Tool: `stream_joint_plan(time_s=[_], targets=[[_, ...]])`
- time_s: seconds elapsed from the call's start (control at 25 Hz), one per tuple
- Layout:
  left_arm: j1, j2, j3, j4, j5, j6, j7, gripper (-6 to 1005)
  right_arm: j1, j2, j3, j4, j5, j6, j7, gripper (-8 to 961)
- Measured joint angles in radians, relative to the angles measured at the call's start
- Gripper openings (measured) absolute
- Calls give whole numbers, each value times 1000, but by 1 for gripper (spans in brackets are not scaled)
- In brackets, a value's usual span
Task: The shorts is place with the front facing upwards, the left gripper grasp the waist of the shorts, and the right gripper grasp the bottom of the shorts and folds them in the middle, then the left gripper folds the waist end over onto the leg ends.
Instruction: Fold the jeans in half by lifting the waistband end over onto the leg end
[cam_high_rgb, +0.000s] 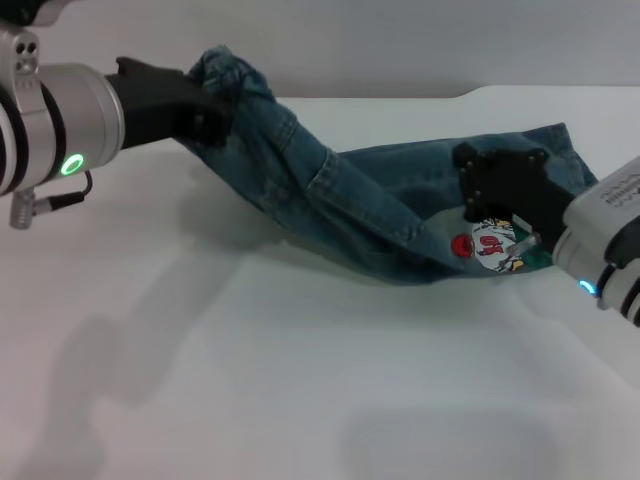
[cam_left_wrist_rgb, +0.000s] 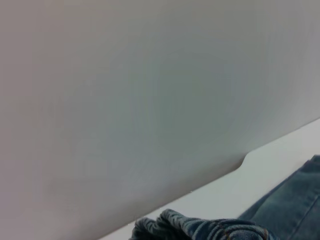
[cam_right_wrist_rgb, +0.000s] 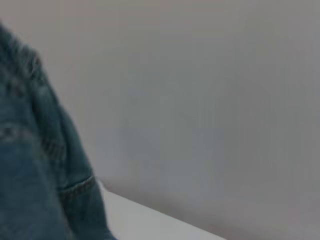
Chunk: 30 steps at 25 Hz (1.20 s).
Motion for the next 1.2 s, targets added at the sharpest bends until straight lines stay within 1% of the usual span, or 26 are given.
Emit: stream_joint_plan(time_s=[0.16,0.4,0.64,0.72,0.84,0.96,1.04,1.2], targets=[[0,0,2,-32,0,3,4,167,1,1,-30,0,17,0,2,1],[-4,1,1,-39,0,8,11,165,6,1,-107,-10,93,1,2,0],[-9,1,-7,-43,-55,22,52,166,10,0,-171,2,112,13,2,0],[-10,1,-10,-44,-76,30,69,166,12,0,-177,2,115,13,2,1],[-15,2,-23,-45,-115,35,92,164,24,0,-217,0,150,12,3,1],[-20,2,-32,-45,-149,39,113,163,67,0,-292,-27,245,3,3,1],[-24,2,-34,-46,-162,45,124,163,108,0,-355,-54,309,-9,4,1],[-34,1,-33,-46,-175,49,127,162,188,0,-496,-67,428,-84,5,0]])
